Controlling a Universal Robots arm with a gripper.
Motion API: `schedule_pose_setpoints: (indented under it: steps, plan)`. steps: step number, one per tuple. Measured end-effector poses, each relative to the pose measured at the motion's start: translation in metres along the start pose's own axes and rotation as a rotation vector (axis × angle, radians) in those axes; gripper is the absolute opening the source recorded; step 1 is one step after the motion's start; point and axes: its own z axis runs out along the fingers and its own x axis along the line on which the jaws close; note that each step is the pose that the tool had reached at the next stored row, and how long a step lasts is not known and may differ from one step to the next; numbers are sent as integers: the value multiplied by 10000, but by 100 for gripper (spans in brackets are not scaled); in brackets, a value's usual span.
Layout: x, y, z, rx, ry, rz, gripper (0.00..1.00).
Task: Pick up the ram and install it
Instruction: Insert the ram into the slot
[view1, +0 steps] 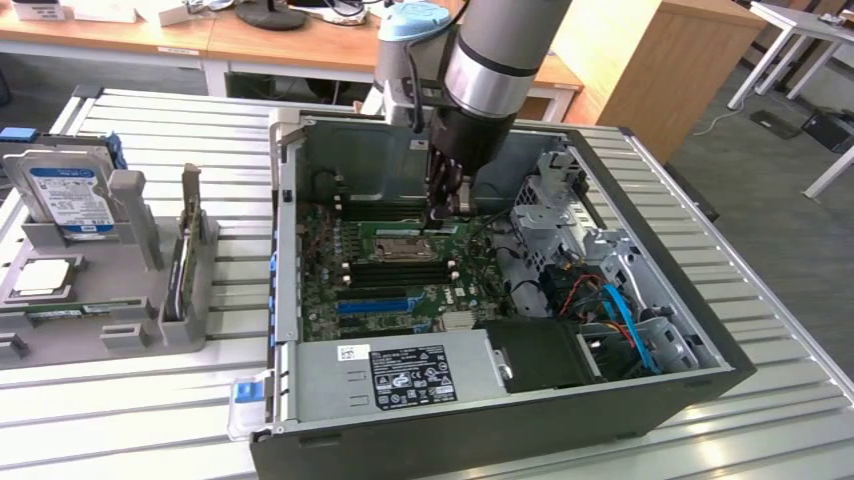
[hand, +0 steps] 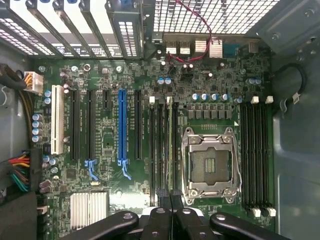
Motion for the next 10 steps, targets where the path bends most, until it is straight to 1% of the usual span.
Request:
schedule_pose_setpoints:
  steps: [6,10]
  plan:
    - [77,-2,-5,-1,1,-1,11]
    - [79,-3,6,0,-2,0,11]
